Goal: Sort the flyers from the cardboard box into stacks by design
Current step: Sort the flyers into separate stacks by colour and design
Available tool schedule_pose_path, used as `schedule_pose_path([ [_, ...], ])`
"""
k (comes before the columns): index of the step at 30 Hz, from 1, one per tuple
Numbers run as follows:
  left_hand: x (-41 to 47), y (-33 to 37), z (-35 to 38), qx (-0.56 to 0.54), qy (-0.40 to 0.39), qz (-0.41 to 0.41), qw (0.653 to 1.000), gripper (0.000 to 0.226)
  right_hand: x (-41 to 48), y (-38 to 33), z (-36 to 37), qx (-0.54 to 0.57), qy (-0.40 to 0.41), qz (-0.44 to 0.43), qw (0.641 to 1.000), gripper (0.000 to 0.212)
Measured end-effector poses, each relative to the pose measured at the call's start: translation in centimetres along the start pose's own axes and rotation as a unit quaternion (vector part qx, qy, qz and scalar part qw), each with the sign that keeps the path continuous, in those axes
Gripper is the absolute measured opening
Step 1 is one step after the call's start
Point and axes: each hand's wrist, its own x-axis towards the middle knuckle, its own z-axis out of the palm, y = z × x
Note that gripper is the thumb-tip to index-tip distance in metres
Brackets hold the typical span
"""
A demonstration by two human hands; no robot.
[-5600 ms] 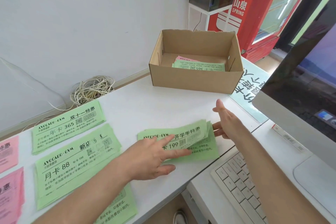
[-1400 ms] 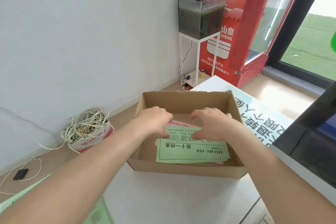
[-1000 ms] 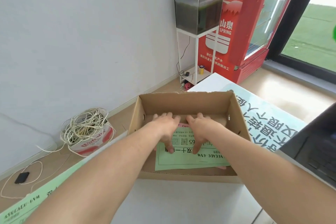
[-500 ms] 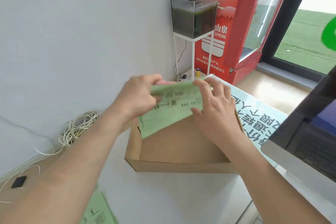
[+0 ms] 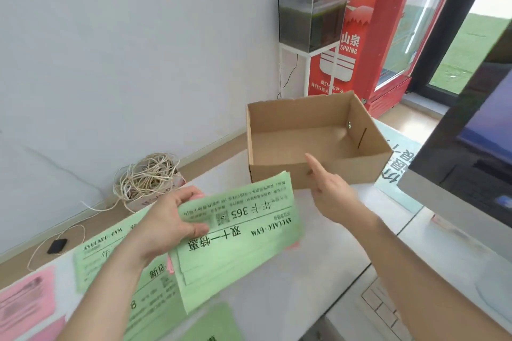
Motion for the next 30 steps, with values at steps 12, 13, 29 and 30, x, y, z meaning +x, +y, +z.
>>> schedule_pose_path([
  [12, 9.3, -2.7, 9.5, 0.379, -0.078, 0.084, 0.918, 0.05, -5.3, 0.7, 2.3, -0.043, -0.15, 0.014, 0.988, 0.074],
  [13, 9.3, -3.3, 10.0, 0.392, -0.051, 0.092, 0.914, 0.058, -5.7, 0.8, 2.7, -0.071, -0.154, 0.016, 0.985, 0.072],
  [29, 1.2, -6.0, 14.7, 0.375, -0.113, 0.126, 0.912, 0.061, -9.6, -1.5, 3.1, -0.081, -0.118, 0.125, 0.982, 0.046],
  [30, 1.9, -5.8, 14.2, 0.348, -0.124, 0.126, 0.921, 0.058, -10.1, -1.7, 3.1, -0.073, -0.12, 0.123, 0.983, 0.042],
])
